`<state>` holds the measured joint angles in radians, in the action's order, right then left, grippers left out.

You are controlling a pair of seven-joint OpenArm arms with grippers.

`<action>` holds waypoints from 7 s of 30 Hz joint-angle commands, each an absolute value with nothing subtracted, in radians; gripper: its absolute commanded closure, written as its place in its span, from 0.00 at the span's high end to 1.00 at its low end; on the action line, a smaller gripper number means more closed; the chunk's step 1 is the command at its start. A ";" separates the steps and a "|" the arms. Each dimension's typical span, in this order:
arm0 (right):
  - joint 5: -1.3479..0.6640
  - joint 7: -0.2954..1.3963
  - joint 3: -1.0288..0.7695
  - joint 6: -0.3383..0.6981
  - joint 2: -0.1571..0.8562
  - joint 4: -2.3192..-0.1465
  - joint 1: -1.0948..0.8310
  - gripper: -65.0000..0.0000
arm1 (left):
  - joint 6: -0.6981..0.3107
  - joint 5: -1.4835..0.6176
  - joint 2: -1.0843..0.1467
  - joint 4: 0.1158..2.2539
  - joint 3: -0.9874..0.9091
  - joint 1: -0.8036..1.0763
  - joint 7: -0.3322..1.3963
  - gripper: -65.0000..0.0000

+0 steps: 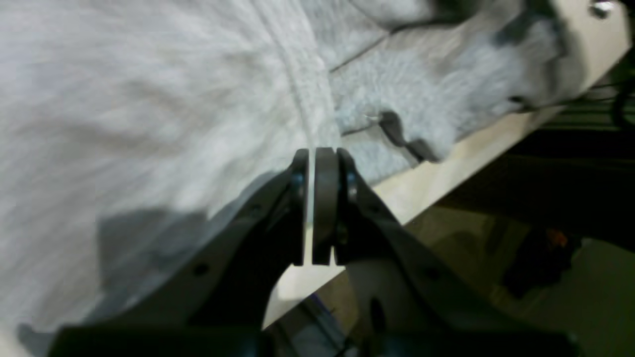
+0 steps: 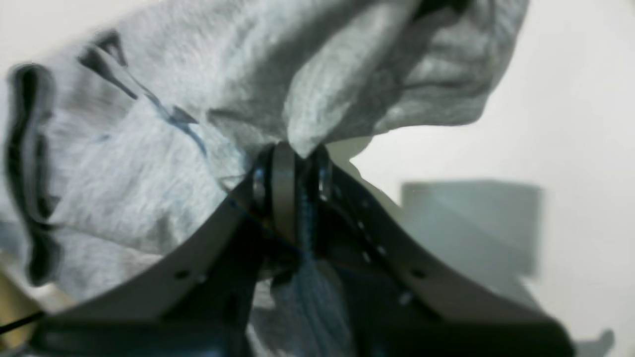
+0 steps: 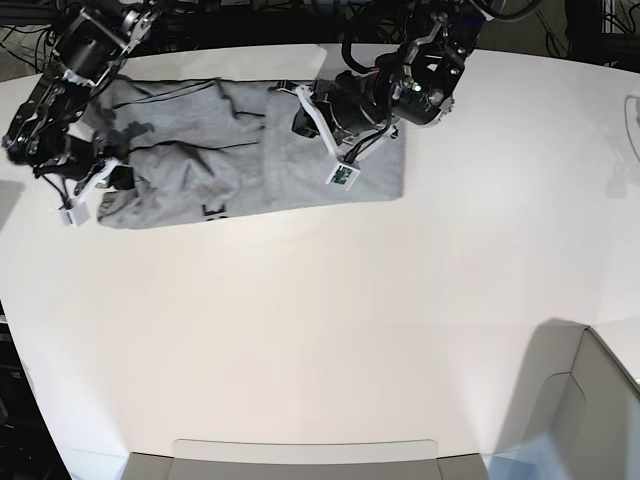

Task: Fold the T-shirt properly

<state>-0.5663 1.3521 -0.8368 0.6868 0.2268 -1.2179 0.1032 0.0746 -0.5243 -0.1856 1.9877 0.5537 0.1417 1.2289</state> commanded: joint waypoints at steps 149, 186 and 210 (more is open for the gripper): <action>-0.142 1.308 0.572 0.575 0.105 -1.956 -0.099 0.00 | 0.070 -0.524 -0.309 1.899 0.255 0.208 1.221 0.03; -0.140 1.070 0.358 0.572 -0.134 -1.339 0.349 0.00 | 0.071 -0.524 -0.309 1.899 0.255 0.208 1.221 0.03; -0.140 1.316 -0.024 0.575 0.128 -1.771 0.257 0.00 | 0.065 -0.532 -0.305 2.026 0.349 0.125 1.219 0.00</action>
